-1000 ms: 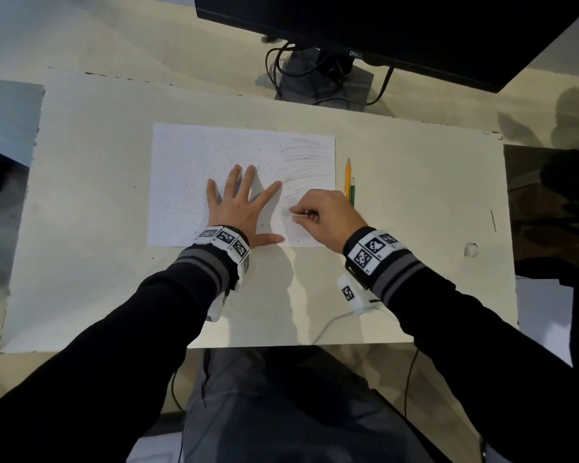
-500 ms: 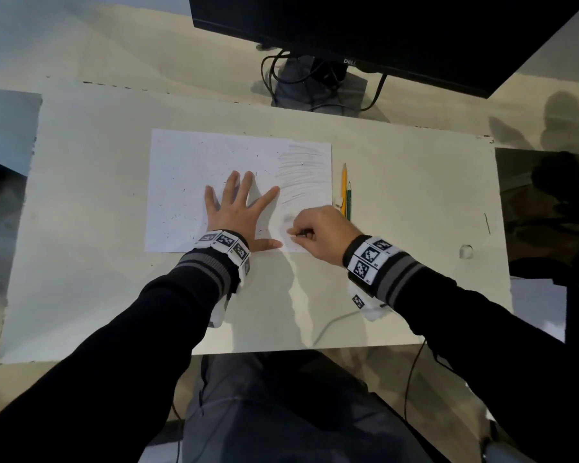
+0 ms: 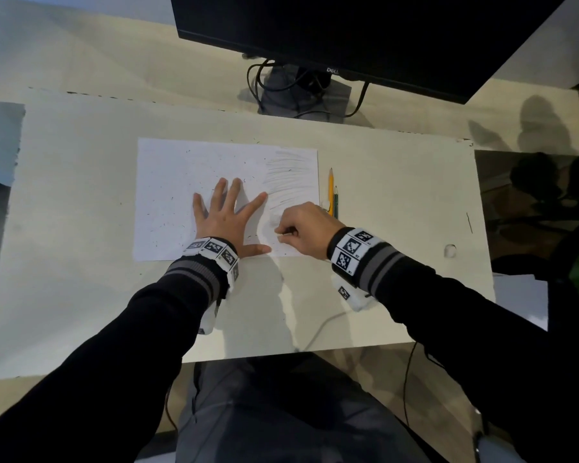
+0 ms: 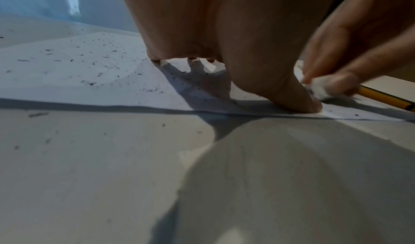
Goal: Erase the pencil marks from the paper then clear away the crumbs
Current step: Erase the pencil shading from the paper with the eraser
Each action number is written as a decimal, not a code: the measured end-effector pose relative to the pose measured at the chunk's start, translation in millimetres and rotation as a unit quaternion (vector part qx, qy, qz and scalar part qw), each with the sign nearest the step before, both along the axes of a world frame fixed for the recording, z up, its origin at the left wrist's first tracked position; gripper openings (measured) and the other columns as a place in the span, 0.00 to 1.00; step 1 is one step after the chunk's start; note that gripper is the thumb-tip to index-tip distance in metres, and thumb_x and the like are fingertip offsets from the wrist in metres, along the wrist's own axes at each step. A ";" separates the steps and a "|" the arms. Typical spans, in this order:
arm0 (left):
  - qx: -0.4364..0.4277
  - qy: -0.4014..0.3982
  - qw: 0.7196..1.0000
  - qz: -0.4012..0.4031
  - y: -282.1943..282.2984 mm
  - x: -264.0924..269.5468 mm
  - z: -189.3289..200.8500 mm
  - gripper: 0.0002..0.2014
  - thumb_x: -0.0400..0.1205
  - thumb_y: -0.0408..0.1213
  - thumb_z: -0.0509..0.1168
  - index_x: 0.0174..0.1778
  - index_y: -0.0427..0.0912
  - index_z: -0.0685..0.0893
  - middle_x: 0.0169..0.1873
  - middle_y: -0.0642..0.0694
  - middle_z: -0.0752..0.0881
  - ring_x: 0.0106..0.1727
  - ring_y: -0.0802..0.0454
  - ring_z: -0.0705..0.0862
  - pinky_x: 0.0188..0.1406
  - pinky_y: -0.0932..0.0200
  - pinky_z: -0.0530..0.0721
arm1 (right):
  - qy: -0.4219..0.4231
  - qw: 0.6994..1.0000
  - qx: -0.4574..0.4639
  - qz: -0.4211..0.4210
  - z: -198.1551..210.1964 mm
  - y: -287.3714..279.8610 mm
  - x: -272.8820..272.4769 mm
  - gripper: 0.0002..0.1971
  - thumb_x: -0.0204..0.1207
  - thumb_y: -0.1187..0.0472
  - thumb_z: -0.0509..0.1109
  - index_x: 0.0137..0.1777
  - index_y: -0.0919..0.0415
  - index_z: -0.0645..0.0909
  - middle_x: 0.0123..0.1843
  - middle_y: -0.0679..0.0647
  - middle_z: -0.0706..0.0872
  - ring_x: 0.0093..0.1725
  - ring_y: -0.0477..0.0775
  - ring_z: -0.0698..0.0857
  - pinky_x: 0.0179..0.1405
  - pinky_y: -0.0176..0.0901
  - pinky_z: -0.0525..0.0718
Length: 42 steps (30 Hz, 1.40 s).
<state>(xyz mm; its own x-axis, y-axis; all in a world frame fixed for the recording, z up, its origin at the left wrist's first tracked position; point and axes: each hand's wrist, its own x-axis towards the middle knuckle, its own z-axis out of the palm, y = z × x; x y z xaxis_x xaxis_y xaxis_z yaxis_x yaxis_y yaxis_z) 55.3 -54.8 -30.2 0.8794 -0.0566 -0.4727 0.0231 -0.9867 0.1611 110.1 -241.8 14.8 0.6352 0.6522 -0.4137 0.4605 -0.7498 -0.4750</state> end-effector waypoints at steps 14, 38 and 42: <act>0.008 0.006 1.000 -0.005 0.9 -0.3 -2.9 0.53 0.67 0.82 0.55 0.81 0.71 0.31 0.85 0.46 0.31 0.85 0.42 0.30 0.79 0.24 0.39 | -0.001 0.998 0.048 -0.050 -9.0 5.3 -15.1 0.05 0.78 0.60 0.73 0.50 0.60 0.88 0.46 0.48 0.87 0.45 0.49 0.84 0.49 0.43 0.84; -0.023 -0.009 0.999 0.043 -8.2 -0.7 -1.0 0.55 0.65 0.79 0.65 0.83 0.69 0.43 0.86 0.48 0.35 0.85 0.43 0.31 0.79 0.24 0.38 | 0.022 0.998 0.022 -0.054 -11.2 -18.2 -21.9 0.04 0.75 0.61 0.76 0.48 0.57 0.89 0.44 0.46 0.88 0.41 0.44 0.83 0.46 0.35 0.81; -0.025 -0.016 0.999 0.041 -7.3 -0.8 -3.5 0.55 0.65 0.79 0.65 0.84 0.69 0.43 0.86 0.49 0.35 0.85 0.43 0.31 0.79 0.23 0.38 | -0.006 0.999 0.001 -0.035 -2.8 -11.6 -4.9 0.05 0.77 0.60 0.75 0.50 0.58 0.90 0.46 0.48 0.89 0.43 0.46 0.83 0.49 0.40 0.84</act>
<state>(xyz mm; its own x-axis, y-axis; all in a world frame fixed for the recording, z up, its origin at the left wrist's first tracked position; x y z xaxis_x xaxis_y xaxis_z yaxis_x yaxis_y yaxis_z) 54.5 -62.1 -33.7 0.8966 -0.0055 -0.4427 0.0984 -0.9725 0.2113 105.3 -253.4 12.0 0.6840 0.6065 -0.4053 0.4120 -0.7798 -0.4714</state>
